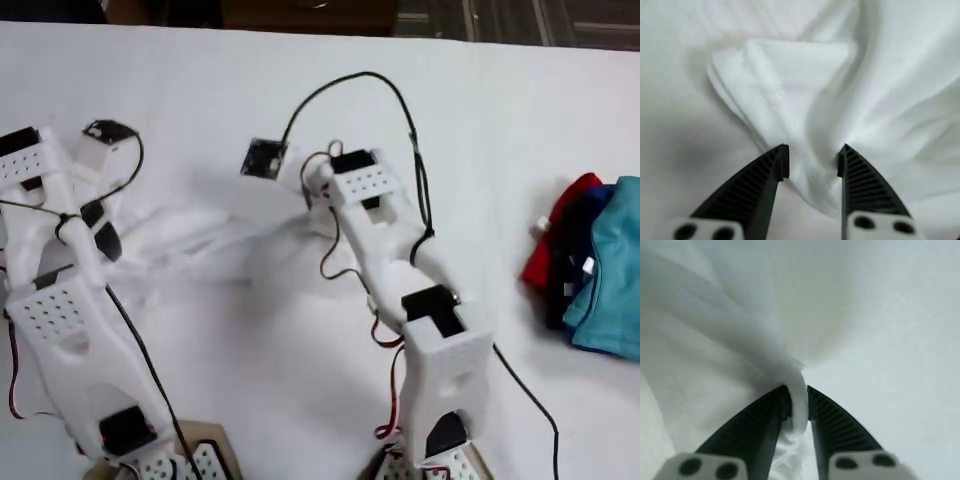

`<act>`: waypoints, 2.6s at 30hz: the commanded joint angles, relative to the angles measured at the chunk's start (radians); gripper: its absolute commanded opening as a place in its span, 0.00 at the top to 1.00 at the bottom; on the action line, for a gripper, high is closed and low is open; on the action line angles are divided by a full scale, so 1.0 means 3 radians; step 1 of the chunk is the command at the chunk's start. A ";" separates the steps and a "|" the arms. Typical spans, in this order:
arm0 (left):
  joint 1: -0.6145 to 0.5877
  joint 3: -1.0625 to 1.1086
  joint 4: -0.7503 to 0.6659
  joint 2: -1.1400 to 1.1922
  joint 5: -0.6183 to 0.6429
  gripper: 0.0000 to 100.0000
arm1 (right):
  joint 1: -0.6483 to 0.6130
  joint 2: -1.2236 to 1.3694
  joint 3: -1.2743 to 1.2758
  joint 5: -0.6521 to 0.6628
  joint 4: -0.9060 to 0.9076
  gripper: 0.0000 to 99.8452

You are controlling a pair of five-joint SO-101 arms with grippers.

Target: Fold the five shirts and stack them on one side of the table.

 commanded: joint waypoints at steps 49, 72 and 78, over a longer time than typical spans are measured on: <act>0.0000 -0.0013 -0.0036 -0.0015 -0.0020 0.82 | -0.0611 -0.1312 0.2353 -0.0266 -0.0494 0.84; -0.0015 -0.0013 -0.0026 -0.0015 -0.0020 0.82 | -0.0621 -0.1624 0.2015 -0.0261 0.0120 0.98; -0.0005 -0.0013 -0.0036 -0.0015 -0.0020 0.82 | -0.0637 -0.2376 0.2025 -0.0261 0.0647 0.98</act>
